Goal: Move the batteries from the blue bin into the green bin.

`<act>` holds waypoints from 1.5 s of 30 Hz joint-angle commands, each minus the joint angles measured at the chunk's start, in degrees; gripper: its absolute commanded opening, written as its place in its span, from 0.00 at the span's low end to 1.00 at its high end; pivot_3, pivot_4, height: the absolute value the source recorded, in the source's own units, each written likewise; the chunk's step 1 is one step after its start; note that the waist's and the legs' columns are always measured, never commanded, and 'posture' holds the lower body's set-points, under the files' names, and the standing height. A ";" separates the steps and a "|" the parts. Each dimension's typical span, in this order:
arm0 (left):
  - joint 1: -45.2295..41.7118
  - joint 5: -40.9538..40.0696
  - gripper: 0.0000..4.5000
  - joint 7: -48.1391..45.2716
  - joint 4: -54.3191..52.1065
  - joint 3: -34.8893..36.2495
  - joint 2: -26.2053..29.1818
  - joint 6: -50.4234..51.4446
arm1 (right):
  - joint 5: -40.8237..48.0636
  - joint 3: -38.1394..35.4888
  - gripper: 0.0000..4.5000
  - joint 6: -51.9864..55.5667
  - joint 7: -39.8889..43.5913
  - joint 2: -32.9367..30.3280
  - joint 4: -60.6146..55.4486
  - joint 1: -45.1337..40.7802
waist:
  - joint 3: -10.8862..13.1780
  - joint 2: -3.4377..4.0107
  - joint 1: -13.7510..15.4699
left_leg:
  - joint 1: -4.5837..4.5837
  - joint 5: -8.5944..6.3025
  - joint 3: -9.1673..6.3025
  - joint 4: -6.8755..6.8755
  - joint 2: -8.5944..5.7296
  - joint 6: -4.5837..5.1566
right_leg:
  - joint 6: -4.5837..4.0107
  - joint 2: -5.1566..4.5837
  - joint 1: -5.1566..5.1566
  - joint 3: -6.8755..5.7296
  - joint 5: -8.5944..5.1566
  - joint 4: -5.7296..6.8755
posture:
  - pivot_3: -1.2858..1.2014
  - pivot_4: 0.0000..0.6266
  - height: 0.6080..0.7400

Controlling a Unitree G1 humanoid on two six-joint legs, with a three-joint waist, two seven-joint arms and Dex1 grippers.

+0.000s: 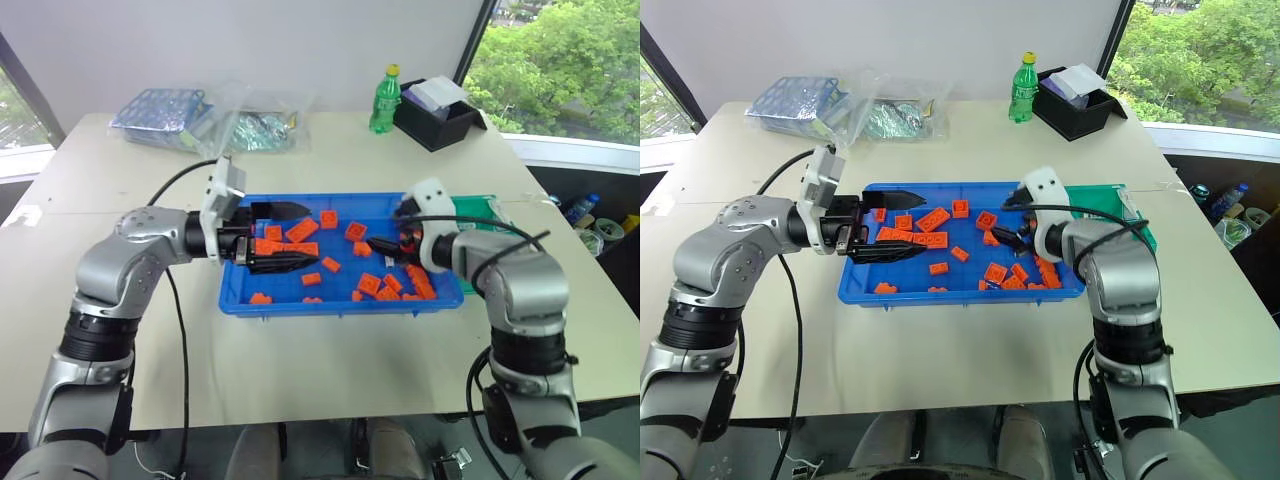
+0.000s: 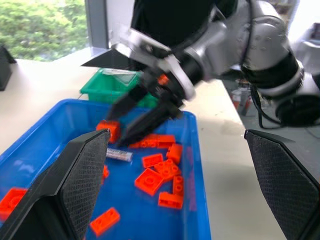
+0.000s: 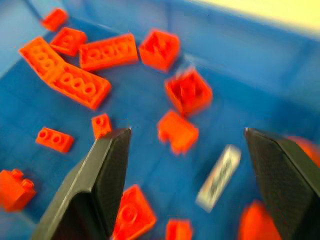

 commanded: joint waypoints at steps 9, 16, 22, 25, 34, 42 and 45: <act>-4.03 1.79 1.00 -3.74 2.40 -1.21 -1.47 -2.49 | 1.19 -1.99 0.82 -8.86 -9.23 1.93 9.23 2.34 | 0.01 0.01 -0.05 | -0.03 0.00 0.03 0.00 -0.01 0.01 | -0.01 -0.02 0.01 0.00 -0.01 -0.08 | 0.52 0.24 0.87; -2.84 1.67 1.00 -3.14 1.41 0.25 -0.62 -2.18 | 3.27 0.35 0.77 -16.41 -8.32 0.81 16.92 3.34 | -0.01 -0.02 -0.09 | -0.02 0.00 0.00 0.00 -0.01 0.01 | -0.01 -0.02 0.03 0.01 -0.01 -0.07 | 0.52 0.24 0.87; -0.77 1.34 1.00 -2.70 -0.32 1.14 0.51 -1.95 | 4.47 2.73 0.17 -18.67 -7.51 -1.38 17.60 5.25 | 0.00 -0.01 0.00 | -0.02 0.00 -0.04 -0.01 -0.01 0.01 | -0.02 -0.02 0.04 0.01 -0.03 -0.08 | 0.52 0.24 0.87; 0.21 1.27 1.00 -2.57 -0.86 1.44 1.02 -2.13 | 5.61 2.70 0.01 -17.62 -7.62 -2.13 15.21 5.62 | 0.02 0.04 0.15 | -0.02 0.00 -0.04 0.03 -0.01 0.01 | -0.03 -0.02 0.04 0.00 -0.03 -0.14 | 0.52 0.24 0.87; 1.97 1.07 1.00 -2.56 -1.51 2.11 1.87 -2.15 | 11.24 -10.87 0.01 -5.31 -9.70 -4.05 -1.31 -0.74 | 0.18 0.30 0.15 | -0.20 0.00 -0.01 -0.01 -0.03 0.02 | -0.01 -0.01 0.04 0.00 -0.01 -0.42 | 0.52 0.24 0.87; 2.28 1.42 1.00 -2.90 -0.12 2.56 2.30 -2.77 | 12.81 -24.66 0.01 2.46 -8.13 -15.46 -2.91 -0.11 | 0.10 0.17 0.11 | -0.16 -0.03 0.01 -0.08 0.01 0.01 | -0.02 -0.01 0.02 -0.12 -0.03 -0.90 | 0.52 0.24 0.87; 1.89 1.64 1.00 -3.05 0.36 2.59 2.12 -3.08 | 12.87 -25.87 0.01 -0.01 -7.82 -17.37 -0.65 3.36 | 0.13 0.21 0.07 | -0.19 -0.04 0.15 -0.07 0.00 0.03 | -0.01 -0.05 0.18 -0.09 -0.02 -1.00 | 0.52 0.24 0.87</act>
